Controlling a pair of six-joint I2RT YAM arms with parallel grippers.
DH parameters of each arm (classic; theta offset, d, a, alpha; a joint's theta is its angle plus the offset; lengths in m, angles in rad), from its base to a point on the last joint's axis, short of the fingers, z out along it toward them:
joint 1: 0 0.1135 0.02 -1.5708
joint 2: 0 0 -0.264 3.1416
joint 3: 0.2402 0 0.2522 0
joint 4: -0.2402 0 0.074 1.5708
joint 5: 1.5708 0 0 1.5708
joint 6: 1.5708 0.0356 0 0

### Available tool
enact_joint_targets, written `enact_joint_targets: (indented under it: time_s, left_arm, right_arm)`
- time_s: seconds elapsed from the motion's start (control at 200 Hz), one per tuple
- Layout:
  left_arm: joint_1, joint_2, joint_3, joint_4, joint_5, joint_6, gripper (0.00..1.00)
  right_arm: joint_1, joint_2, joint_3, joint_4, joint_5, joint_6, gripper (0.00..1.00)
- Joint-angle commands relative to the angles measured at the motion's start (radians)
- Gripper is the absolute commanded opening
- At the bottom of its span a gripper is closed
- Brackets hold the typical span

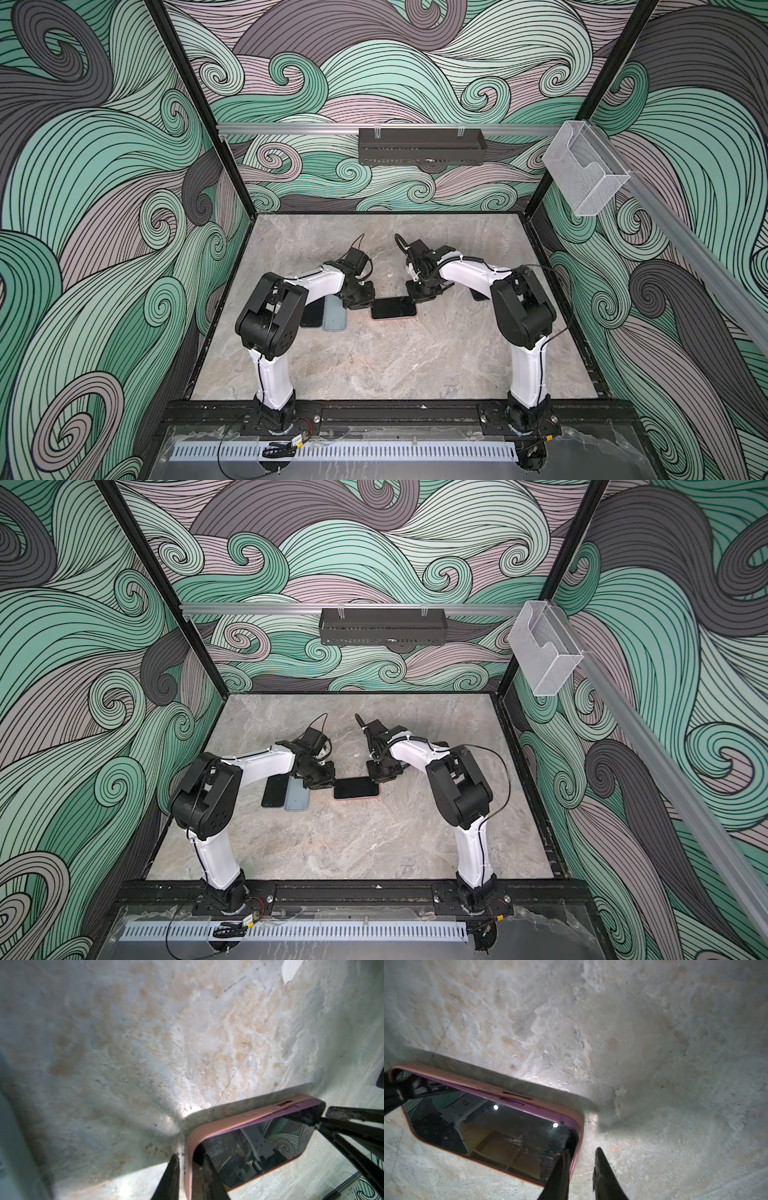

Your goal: Put the phone into the phone case

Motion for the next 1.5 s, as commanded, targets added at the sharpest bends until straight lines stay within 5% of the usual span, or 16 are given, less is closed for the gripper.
enact_joint_targets:
  time_s: [0.0, 0.931, 1.496]
  left_arm:
    - [0.007, 0.016, 0.002, -0.016, -0.012, 0.014, 0.22]
    - [0.008, 0.029, -0.009, -0.014, -0.012, 0.02, 0.15]
    - [0.008, 0.015, -0.006, -0.022, -0.014, 0.03, 0.15]
  right_arm:
    - [0.0, 0.026, -0.018, 0.005, 0.005, 0.007, 0.23]
    - [0.027, 0.184, 0.089, -0.14, 0.151, 0.003, 0.19]
    - [0.069, 0.236, -0.067, -0.084, 0.107, 0.074, 0.18]
